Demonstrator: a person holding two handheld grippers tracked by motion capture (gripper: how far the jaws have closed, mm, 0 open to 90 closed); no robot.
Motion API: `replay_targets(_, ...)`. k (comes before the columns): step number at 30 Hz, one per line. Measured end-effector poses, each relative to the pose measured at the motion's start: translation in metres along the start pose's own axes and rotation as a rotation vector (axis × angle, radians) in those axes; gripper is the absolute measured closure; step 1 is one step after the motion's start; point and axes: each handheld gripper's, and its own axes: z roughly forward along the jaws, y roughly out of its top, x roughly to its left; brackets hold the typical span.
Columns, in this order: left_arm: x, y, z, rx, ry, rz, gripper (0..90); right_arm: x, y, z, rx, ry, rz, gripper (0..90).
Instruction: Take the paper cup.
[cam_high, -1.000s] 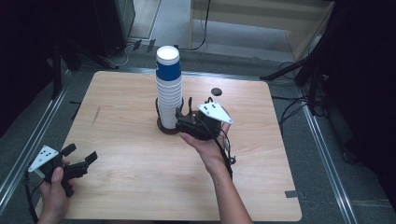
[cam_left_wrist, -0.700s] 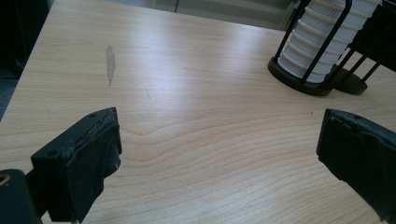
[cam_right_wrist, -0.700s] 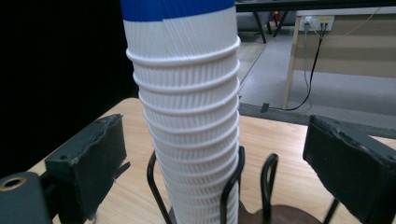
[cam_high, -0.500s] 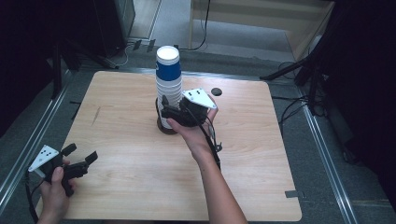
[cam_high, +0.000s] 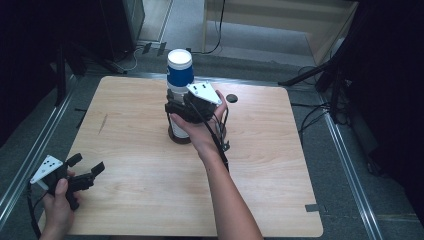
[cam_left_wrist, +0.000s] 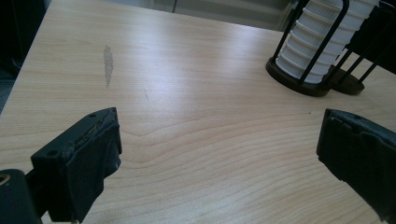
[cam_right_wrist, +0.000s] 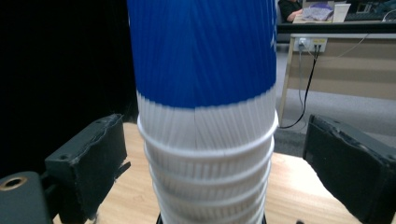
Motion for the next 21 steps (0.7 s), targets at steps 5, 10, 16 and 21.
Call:
replay_targets(5, -0.001, 0.0, 0.001, 0.001, -0.001, 0.003, 0.9, 0.001, 0.006, 0.009, -0.002, -0.009, 0.012, 6.1)
replay_targets(10, -0.001, 0.0, 0.001, 0.002, 0.0, 0.001, 0.9, 0.004, 0.012, 0.02, 0.005, -0.015, 0.014, 6.1)
replay_targets(16, 0.0, 0.0, 0.001, 0.001, -0.003, 0.004, 0.9, 0.008, 0.014, 0.031, 0.001, -0.044, 0.014, 6.1)
replay_targets(21, 0.0, 0.0, 0.001, 0.002, -0.005, 0.002, 0.9, 0.01, 0.015, 0.035, -0.029, -0.058, 0.032, 11.5)
